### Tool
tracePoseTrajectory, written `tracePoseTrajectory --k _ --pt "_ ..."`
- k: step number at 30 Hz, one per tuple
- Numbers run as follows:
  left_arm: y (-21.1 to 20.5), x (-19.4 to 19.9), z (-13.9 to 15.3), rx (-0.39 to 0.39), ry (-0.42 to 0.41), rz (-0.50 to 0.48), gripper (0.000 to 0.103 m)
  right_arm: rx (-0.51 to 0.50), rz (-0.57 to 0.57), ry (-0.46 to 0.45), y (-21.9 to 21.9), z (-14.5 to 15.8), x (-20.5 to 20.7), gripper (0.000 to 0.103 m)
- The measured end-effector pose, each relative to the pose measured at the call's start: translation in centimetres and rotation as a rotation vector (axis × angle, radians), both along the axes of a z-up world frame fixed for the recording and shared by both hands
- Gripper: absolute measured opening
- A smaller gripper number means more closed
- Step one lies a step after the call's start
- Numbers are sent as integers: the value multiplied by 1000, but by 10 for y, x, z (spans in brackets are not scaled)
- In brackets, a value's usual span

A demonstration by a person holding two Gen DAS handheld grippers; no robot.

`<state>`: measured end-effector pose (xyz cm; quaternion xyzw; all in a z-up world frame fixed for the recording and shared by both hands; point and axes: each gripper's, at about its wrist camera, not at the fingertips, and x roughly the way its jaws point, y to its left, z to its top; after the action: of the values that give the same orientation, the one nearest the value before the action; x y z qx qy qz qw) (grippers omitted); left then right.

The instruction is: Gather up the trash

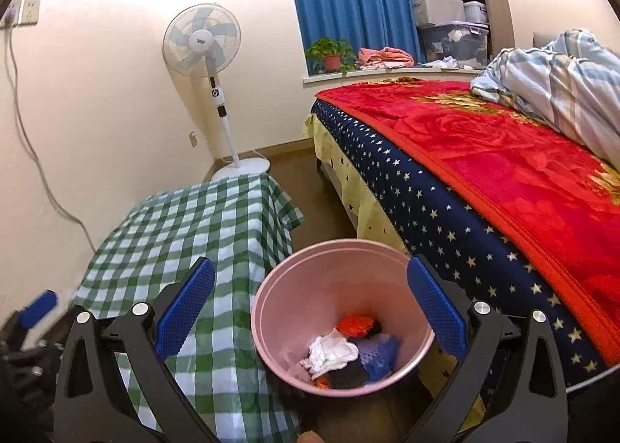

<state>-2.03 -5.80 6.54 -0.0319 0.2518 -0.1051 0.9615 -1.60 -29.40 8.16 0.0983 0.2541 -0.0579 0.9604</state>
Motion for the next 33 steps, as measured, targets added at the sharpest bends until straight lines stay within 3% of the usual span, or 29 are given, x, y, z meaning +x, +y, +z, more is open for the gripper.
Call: tracePoseTrajectory --k 6,11,17,33 --pt "20 -36 -6 13 27 71 95 -33 19 7 24 -6 -29 98" --pt "30 -47 -22 29 1 126 95 -68 51 12 47 -18 -52 98" --pt "32 -44 -43 42 21 168 95 -107 67 10 64 -29 -49 98" --pt "40 -41 -59 60 48 210 95 -140 68 47 90 -48 -34 98"
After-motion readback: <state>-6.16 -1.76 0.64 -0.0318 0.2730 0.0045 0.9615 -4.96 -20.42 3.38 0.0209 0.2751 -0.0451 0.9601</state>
